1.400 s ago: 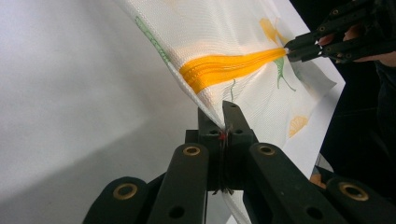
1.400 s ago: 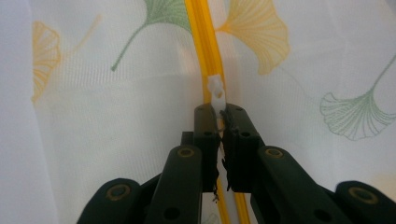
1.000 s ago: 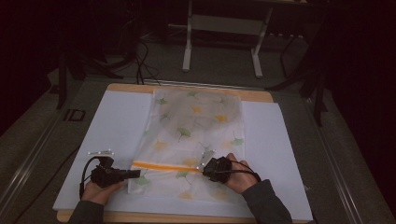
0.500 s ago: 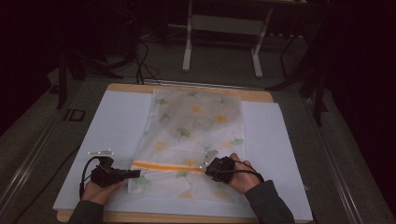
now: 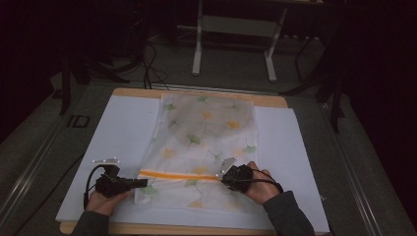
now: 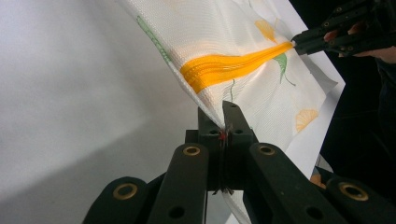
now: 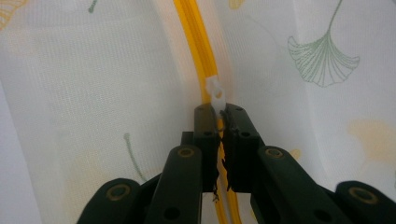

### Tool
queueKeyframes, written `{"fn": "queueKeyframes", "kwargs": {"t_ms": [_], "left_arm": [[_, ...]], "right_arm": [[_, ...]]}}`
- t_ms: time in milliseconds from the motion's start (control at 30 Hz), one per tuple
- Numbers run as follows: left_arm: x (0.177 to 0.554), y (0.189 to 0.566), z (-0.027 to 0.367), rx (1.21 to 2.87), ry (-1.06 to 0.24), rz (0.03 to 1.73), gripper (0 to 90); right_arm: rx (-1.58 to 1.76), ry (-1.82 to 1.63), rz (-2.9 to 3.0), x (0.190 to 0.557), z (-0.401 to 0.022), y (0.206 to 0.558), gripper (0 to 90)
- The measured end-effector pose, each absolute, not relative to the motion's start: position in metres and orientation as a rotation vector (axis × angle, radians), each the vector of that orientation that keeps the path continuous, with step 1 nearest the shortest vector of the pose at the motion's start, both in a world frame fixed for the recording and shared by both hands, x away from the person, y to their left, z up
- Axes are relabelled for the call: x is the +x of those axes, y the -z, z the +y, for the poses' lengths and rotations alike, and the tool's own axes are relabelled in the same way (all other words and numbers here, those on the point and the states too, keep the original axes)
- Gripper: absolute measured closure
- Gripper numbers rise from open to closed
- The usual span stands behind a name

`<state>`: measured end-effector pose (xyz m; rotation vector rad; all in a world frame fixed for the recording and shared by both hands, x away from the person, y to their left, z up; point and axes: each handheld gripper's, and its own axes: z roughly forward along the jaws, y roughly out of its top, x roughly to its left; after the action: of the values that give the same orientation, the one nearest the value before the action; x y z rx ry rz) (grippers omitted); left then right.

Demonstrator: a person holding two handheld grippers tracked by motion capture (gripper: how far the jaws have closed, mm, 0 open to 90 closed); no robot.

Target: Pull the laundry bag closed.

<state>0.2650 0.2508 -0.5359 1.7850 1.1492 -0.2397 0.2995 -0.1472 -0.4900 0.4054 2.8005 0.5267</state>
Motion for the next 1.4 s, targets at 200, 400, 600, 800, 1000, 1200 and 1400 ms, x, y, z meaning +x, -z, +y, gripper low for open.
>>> {"fn": "queueKeyframes", "kwargs": {"t_ms": [200,400,600,800,1000,1200,1400], "left_arm": [[0.265,0.536,0.251,1.785,0.239,1.15,89.0],[0.265,0.536,0.251,1.781,0.241,1.154,89.0],[0.265,0.536,0.252,1.784,0.241,1.154,89.1],[0.265,0.536,0.252,1.786,0.239,1.155,89.1],[0.265,0.536,0.252,1.788,0.238,1.155,89.0],[0.265,0.536,0.252,1.788,0.239,1.153,89.0],[0.265,0.536,0.253,1.784,0.239,1.157,89.0]], "right_arm": [[0.412,-0.521,2.803,0.3,-0.152,0.49,84.8],[0.406,-0.502,2.805,0.3,-0.154,0.49,84.7],[0.407,-0.487,2.808,0.3,-0.158,0.489,84.8],[0.405,-0.478,2.812,0.299,-0.161,0.49,84.8],[0.41,-0.485,2.816,0.299,-0.163,0.49,84.7],[0.415,-0.482,2.818,0.299,-0.167,0.491,84.8],[0.425,-0.472,2.821,0.299,-0.172,0.491,84.8]]}}
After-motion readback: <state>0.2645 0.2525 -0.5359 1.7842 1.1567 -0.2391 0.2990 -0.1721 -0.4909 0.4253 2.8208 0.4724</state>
